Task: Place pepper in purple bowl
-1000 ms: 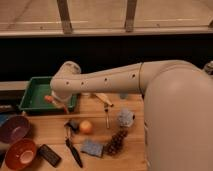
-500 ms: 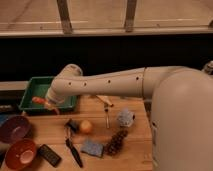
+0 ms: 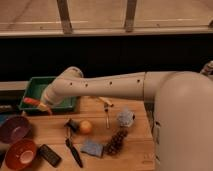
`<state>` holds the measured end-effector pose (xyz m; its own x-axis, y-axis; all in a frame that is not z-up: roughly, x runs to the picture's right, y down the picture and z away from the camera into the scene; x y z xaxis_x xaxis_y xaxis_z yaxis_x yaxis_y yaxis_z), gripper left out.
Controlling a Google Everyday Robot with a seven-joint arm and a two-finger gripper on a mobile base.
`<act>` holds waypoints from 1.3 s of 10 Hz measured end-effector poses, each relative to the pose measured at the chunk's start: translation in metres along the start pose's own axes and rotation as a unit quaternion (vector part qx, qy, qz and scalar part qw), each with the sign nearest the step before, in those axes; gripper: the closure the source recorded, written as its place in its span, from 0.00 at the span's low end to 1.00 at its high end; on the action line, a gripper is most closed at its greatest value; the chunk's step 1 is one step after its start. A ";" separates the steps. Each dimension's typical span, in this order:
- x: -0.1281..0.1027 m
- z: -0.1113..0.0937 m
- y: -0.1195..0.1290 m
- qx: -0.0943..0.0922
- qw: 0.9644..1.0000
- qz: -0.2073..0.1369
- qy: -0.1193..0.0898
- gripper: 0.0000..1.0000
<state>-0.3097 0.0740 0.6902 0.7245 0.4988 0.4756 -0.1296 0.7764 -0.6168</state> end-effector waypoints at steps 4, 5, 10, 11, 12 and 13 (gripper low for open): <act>-0.012 0.022 0.005 -0.023 1.000 -0.014 -0.001 1.00; -0.014 0.028 0.006 -0.029 0.999 -0.018 -0.002 1.00; -0.031 0.061 0.016 -0.063 0.997 -0.041 -0.016 1.00; -0.034 0.065 0.018 -0.067 0.997 -0.045 -0.018 1.00; -0.038 0.069 0.020 -0.071 0.996 -0.051 -0.020 1.00; -0.041 0.068 0.022 -0.072 0.996 -0.058 -0.022 1.00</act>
<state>-0.3881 0.0971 0.6998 0.6980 0.4283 0.5739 0.0530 0.7683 -0.6378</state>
